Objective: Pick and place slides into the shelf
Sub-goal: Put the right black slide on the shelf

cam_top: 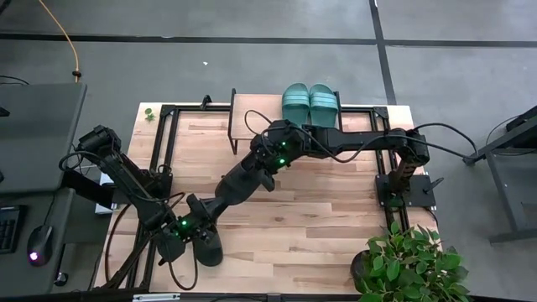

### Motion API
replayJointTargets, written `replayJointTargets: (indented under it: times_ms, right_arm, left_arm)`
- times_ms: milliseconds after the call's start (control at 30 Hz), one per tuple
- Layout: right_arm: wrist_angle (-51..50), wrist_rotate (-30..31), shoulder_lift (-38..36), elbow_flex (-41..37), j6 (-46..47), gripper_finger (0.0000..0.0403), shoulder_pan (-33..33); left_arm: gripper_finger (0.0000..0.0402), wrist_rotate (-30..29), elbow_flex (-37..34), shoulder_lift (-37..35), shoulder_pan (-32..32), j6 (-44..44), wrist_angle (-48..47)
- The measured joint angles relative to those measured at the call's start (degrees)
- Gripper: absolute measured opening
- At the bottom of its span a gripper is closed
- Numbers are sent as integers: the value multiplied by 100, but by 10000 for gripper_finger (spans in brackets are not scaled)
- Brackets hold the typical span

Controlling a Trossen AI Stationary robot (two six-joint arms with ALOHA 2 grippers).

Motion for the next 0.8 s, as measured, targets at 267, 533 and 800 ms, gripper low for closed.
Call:
replayJointTargets:
  times_ms: [267, 533, 800]
  right_arm:
    - [25, 37, -2, 0, 2, 2, 77]
    - [19, 20, -2, 0, -17, 2, 80]
    - [12, 2, -2, 0, -467, 7, 76]
  left_arm:
    - [67, 87, 0, 2, -4, 164, 406]
    - [36, 74, 0, 2, -4, 151, 433]
    - [29, -23, 0, 2, -2, 149, 475]
